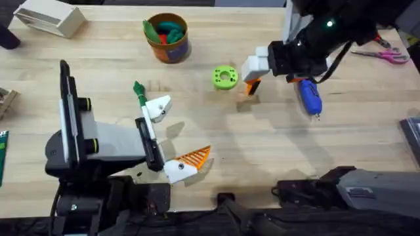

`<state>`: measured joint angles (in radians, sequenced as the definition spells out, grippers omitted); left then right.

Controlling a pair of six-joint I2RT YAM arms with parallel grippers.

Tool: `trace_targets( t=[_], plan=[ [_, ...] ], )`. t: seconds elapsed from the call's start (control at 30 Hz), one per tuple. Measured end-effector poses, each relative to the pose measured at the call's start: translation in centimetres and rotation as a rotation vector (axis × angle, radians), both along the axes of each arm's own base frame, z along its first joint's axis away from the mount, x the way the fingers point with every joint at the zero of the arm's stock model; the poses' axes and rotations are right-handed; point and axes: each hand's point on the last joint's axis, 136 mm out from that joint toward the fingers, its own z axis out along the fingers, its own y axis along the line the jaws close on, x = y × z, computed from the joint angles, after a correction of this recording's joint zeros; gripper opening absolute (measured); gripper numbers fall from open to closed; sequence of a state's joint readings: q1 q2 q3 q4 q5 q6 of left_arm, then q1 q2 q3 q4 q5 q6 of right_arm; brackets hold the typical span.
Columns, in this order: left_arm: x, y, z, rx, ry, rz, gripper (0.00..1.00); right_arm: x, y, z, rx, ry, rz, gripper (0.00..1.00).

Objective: Pick up the gripper from the table and insert it into the empty holder that is missing its gripper. Then pick up a screw, insert it into the mounting hole, and use the screwdriver to tighten it. Finally, clean up the table by picking up the vegetable and placing it into the bucket.

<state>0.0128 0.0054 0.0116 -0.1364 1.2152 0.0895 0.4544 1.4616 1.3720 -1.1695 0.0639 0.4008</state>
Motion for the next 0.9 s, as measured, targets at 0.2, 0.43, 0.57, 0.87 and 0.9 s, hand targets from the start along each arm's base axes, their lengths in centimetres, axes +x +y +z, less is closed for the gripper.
trace_targets(
  t=[0.2,0.43,0.57,0.87,0.9],
  plan=[
    [0.0,0.0,0.0,0.0,0.0,0.0,0.985,0.0,0.0,0.0,-0.001,0.004,-0.004,0.991],
    [0.0,0.0,0.0,0.0,0.0,0.0,0.985,1.4,0.7,-0.7,-0.013,0.03,-0.004,0.991],
    [0.0,0.0,0.0,0.0,0.0,0.0,0.985,1.8,0.9,-1.2,-0.022,0.048,-0.005,0.991],
    [0.0,0.0,0.0,0.0,0.0,0.0,0.986,2.5,1.2,-4.1,-0.058,0.119,0.001,0.989],
    [0.0,0.0,0.0,0.0,0.0,0.0,0.986,2.6,1.3,-4.5,-0.062,0.127,0.002,0.989]
  ],
)
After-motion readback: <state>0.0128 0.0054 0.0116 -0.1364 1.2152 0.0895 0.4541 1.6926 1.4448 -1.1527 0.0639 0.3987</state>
